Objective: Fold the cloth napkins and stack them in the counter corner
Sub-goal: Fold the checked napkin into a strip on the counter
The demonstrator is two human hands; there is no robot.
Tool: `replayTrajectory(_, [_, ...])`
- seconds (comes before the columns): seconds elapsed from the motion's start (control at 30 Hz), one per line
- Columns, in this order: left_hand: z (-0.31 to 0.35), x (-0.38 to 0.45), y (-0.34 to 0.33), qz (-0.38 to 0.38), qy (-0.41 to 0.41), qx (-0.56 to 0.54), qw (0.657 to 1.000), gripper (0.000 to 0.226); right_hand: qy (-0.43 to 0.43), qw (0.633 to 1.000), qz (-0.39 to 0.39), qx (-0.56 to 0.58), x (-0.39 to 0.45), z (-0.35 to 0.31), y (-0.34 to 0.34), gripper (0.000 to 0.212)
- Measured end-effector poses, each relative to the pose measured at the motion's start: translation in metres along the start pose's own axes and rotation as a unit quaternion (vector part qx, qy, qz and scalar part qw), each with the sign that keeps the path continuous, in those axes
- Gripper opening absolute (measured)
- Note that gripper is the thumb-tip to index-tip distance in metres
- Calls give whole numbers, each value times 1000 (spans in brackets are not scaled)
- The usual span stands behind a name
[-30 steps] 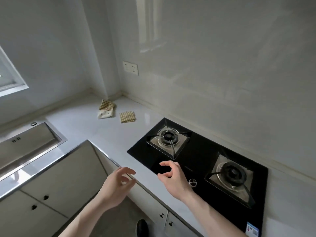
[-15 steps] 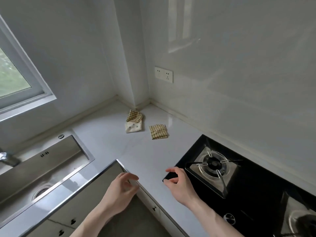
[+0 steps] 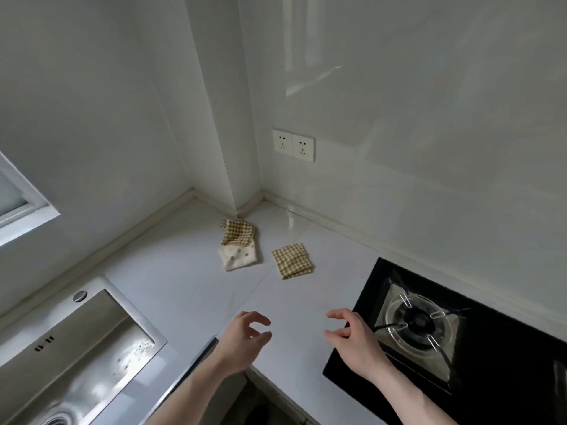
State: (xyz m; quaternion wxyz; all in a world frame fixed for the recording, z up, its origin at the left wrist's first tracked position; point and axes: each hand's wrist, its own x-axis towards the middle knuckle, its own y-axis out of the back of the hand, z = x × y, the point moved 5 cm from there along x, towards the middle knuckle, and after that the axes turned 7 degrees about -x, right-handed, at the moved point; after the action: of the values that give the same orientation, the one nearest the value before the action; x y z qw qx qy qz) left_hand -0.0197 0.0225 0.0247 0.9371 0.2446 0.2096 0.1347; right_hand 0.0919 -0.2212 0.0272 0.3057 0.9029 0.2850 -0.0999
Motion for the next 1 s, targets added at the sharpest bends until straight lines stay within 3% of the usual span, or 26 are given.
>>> replayTrajectory(0.17, [-15,68,4,-115,-19,72,991,14,-63,996,55,19,24,1,-28,29])
replayTrajectory(0.4, [-28,153,38,-157,-75,179,968,27,-117,986,112,33,50,-31,-61,32])
replayTrajectory(0.63, [-18,207,5,-246,-114,358,894,55,-149,972,177,41,38,-43,-66,32])
replayTrajectory(0.8, [-15,236,-10,-273,-132,464,832,56,-170,961,214,51,16,-45,-53,33])
replayTrajectory(1.0, [-18,256,-24,-295,-140,469,821,54,-198,946,247,63,-16,-41,-51,35])
